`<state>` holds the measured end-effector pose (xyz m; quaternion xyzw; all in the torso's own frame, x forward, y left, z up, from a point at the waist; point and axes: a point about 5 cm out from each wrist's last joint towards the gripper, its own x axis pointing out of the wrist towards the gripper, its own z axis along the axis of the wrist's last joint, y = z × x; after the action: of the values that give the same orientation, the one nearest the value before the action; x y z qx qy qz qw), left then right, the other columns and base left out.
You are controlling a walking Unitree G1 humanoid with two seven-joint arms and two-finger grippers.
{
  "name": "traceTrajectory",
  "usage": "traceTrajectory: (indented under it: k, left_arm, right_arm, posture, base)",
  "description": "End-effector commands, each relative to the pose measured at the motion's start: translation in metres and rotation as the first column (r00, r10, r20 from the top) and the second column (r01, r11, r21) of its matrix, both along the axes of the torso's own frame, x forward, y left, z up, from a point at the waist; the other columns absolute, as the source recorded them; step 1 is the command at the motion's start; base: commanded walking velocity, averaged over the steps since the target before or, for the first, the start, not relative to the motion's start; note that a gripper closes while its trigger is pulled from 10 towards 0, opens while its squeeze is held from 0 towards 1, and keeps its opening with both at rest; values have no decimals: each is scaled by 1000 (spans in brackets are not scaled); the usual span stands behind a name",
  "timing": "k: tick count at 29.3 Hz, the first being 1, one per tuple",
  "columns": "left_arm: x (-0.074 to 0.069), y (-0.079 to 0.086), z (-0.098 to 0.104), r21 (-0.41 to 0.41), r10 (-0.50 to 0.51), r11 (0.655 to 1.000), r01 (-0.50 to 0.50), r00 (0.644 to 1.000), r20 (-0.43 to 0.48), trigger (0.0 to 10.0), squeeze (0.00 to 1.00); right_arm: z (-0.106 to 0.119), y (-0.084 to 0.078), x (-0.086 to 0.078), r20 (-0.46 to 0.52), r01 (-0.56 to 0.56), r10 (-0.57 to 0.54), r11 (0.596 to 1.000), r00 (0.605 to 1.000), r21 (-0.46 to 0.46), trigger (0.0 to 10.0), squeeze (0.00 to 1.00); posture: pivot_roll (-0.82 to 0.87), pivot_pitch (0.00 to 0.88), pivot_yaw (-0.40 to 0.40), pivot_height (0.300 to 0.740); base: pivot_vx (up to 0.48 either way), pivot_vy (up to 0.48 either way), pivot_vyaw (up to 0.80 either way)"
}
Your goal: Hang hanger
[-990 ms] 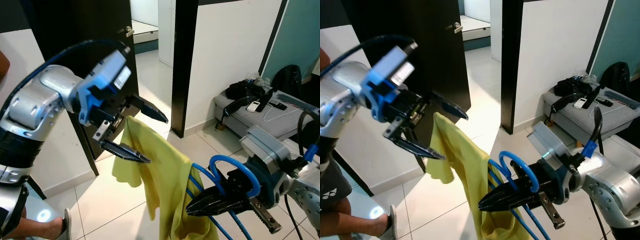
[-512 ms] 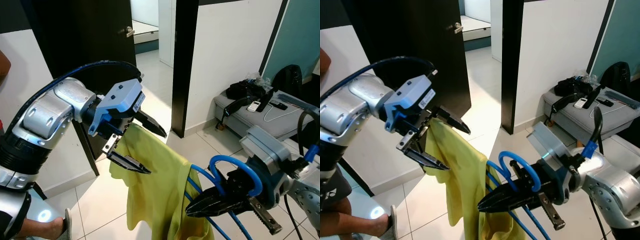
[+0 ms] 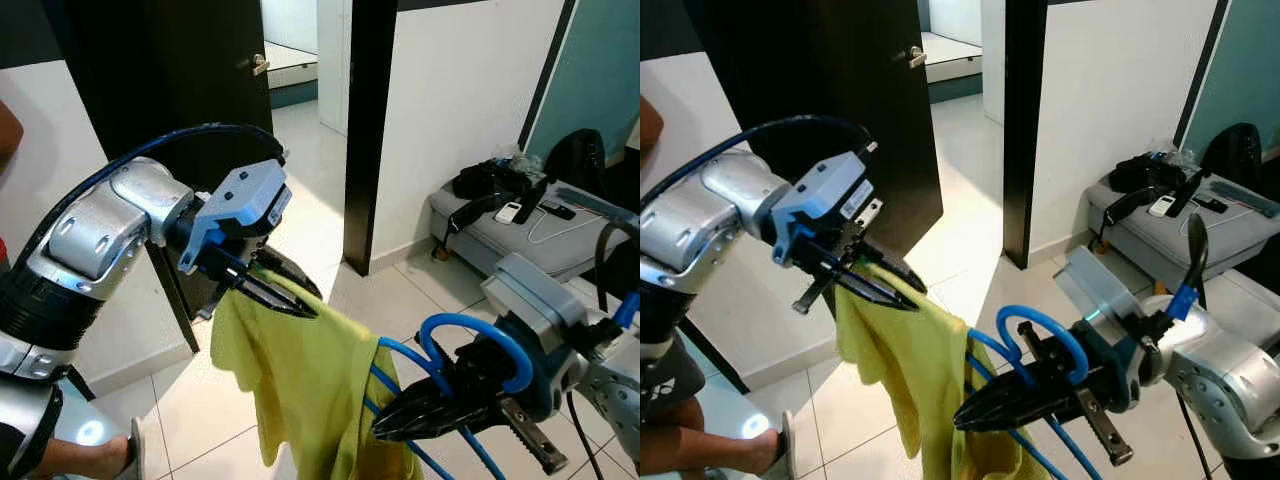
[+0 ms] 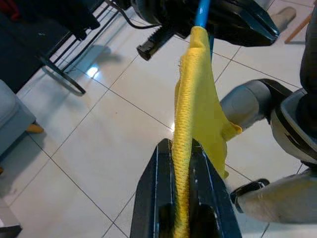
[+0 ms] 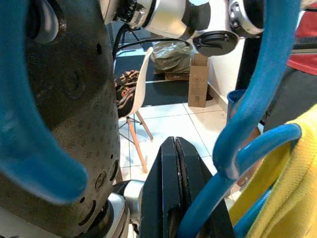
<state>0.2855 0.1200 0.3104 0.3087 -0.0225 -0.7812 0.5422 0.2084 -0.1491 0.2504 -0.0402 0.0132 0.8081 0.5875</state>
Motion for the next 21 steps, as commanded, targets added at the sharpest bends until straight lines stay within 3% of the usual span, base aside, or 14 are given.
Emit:
traceTrajectory:
  k: [1,14,16,21]
  left_arm:
    - [0,3,-5,34,5,999,-4,1000,-20,0,0]
    - [2,4,-15,27,31,999,-29,998,-47,0,0]
    - [2,5,-19,20,41,999,-40,997,-59,0,0]
    - [2,7,-25,14,62,998,-62,995,-77,0,0]
  right_arm:
    - [6,1,-3,35,-16,15,1000,999,18,10000,0]
    - [1,3,3,32,41,-41,999,999,4,10000,0]
    - [-5,2,7,20,74,-73,997,997,-20,10000,1000]
    - [-11,-3,9,-1,95,-95,995,995,-41,10000,1000]
  posture:
    - [-99,0,62,740]
    - [-96,0,56,740]
    - [-94,0,52,740]
    - [-89,0,49,740]
  base:
    - [0,0,0]
    - [0,0,0]
    - [0,0,0]
    - [0,0,0]
